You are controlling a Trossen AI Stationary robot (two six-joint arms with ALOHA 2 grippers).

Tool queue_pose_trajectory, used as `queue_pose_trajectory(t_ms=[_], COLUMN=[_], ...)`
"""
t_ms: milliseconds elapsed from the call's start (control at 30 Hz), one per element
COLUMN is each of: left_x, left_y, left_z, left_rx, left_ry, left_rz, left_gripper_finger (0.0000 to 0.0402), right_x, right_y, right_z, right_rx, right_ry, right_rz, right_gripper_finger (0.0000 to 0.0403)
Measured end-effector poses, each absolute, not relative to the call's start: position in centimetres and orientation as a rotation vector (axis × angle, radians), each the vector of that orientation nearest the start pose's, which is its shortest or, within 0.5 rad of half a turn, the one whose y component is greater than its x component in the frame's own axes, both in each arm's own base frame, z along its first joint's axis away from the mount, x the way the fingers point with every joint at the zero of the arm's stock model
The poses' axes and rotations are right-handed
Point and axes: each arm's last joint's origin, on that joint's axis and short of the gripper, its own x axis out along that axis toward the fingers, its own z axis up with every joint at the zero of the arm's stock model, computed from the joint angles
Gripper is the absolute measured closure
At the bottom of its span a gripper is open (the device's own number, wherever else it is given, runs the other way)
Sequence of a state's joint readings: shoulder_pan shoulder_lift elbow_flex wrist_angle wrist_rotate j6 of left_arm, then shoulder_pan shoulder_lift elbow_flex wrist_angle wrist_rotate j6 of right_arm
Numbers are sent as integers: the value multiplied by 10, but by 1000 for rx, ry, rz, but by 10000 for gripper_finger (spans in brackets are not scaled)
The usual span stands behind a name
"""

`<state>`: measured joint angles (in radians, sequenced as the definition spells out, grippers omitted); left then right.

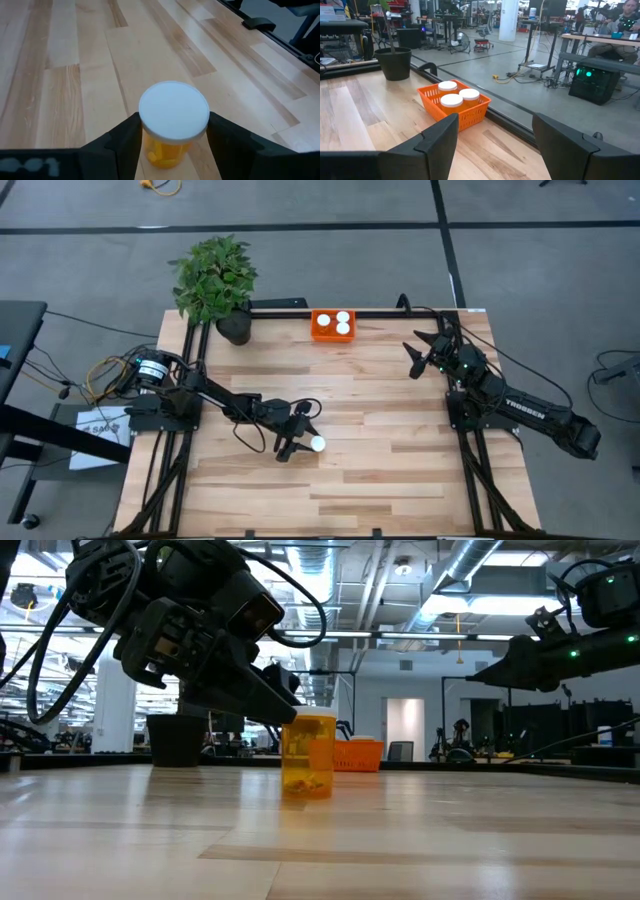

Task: Pick and place pill bottles into a basket
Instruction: Put the orange pill bottle into the orange bin

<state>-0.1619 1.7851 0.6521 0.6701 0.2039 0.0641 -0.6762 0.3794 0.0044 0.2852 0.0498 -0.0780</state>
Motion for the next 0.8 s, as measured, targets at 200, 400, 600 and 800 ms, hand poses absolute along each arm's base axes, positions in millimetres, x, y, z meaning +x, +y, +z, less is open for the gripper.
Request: queue_pose_trajectory(t_ms=[200, 400, 600, 800], left_x=[315, 315, 316, 318], left_y=[-57, -57, -56, -48], left_z=[122, 122, 122, 124], left_rx=[55, 55, 60, 51], left_ry=[453, 453, 450, 433], left_rz=[-368, -363, -343, -317], left_gripper_finger=[205, 206, 206, 205], right_x=[93, 93, 93, 93], right_y=[-77, -77, -77, -77], right_z=[159, 159, 159, 159], right_rx=[-46, -46, -46, -46], right_ry=[115, 115, 115, 115], right_rz=[-722, -722, -722, -722], right_gripper_finger=[153, 153, 153, 153])
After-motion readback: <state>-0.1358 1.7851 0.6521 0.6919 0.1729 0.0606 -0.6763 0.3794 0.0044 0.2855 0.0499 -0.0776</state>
